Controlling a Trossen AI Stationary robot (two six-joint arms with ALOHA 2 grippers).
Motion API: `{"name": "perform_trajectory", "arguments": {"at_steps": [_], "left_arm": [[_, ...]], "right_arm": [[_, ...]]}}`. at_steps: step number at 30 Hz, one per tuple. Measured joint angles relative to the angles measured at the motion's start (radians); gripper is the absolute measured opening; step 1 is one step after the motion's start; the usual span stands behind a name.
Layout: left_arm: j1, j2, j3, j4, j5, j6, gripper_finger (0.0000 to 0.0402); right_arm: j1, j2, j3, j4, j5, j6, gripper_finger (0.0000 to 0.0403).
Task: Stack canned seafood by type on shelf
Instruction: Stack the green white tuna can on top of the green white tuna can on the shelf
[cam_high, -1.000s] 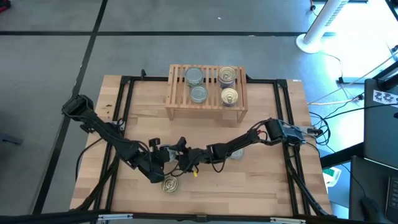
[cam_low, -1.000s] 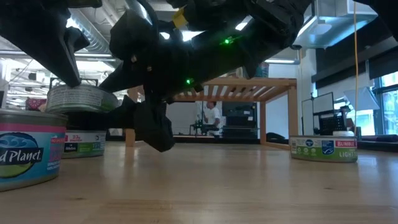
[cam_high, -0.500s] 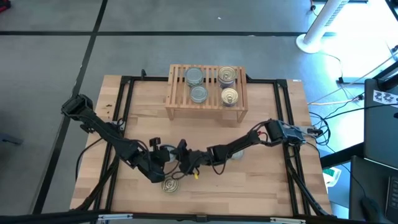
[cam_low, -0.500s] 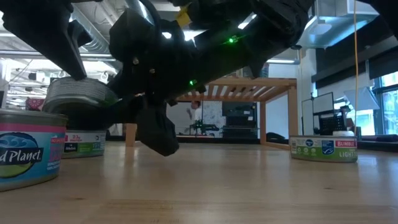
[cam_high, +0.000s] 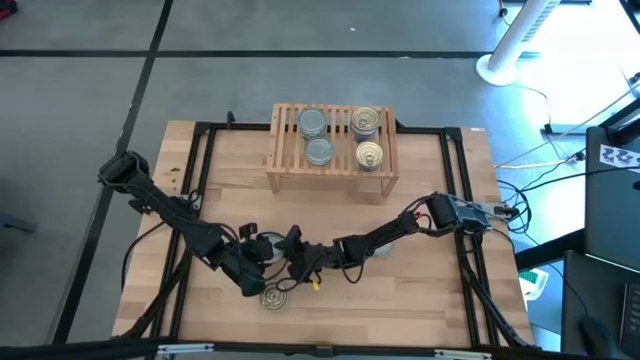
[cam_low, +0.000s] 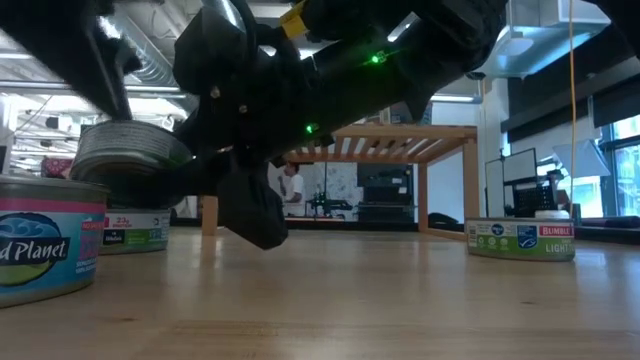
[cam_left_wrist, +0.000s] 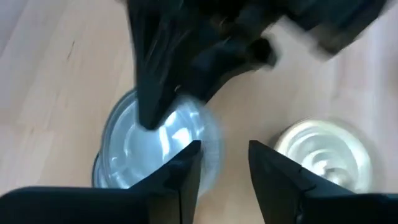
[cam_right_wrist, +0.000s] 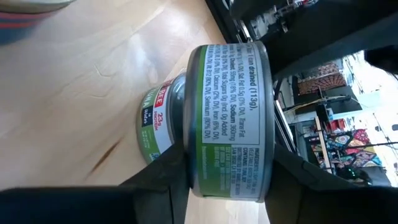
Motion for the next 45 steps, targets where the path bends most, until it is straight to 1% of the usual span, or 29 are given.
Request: {"name": "perform_trajectory", "arguments": {"at_steps": [5, 9, 12, 18, 21, 23, 27, 31, 33, 35, 39, 45], "left_arm": [[-0.011, -0.049, 0.058, -0.046, -0.002, 0.024, 0.0131], [-0.01, -0.104, 0.071, -0.093, -0.009, 0.023, 0.0131], [-0.01, -0.14, 0.071, -0.157, -0.012, -0.009, 0.0131], [-0.01, -0.191, 0.071, -0.278, -0.013, -0.08, 0.0131], [-0.012, -0.204, 0.071, -0.33, -0.013, -0.086, 0.0131], [-0.019, -0.205, 0.071, -0.35, -0.014, -0.086, 0.0131], [-0.04, -0.204, 0.071, -0.37, -0.016, -0.086, 0.0131], [-0.066, -0.204, 0.071, -0.372, -0.035, -0.086, 0.0131], [-0.074, -0.204, 0.071, -0.374, -0.039, -0.08, 0.0131], [-0.083, -0.204, 0.071, -0.387, -0.049, -0.079, 0.0131], [-0.095, -0.204, 0.071, -0.407, -0.092, -0.078, 0.0131], [-0.097, -0.204, 0.071, -0.42, -0.132, -0.083, 0.0131]], "right_arm": [[0.012, -0.002, 0.0, -0.001, 0.03, 0.0, 0.0143], [0.025, -0.002, 0.004, 0.0, 0.077, -0.001, 0.015], [0.036, -0.002, 0.025, -0.01, 0.138, -0.005, 0.0149], [0.041, -0.003, 0.099, -0.072, 0.183, -0.01, 0.0146], [0.041, -0.003, 0.157, -0.152, 0.21, -0.012, 0.0149], [0.041, -0.003, 0.199, -0.233, 0.232, -0.012, 0.0149], [0.042, -0.009, 0.278, -0.398, 0.241, -0.011, 0.015], [0.042, -0.059, 0.298, -0.563, 0.231, 0.02, 0.015], [0.042, -0.103, 0.298, -0.639, 0.251, 0.048, 0.0151], [0.042, -0.151, 0.299, -0.703, 0.279, 0.068, 0.0151], [0.039, -0.227, 0.299, -0.798, 0.371, 0.074, 0.0151], [-0.006, -0.33, 0.299, -0.87, 0.481, 0.074, 0.0151]]}}
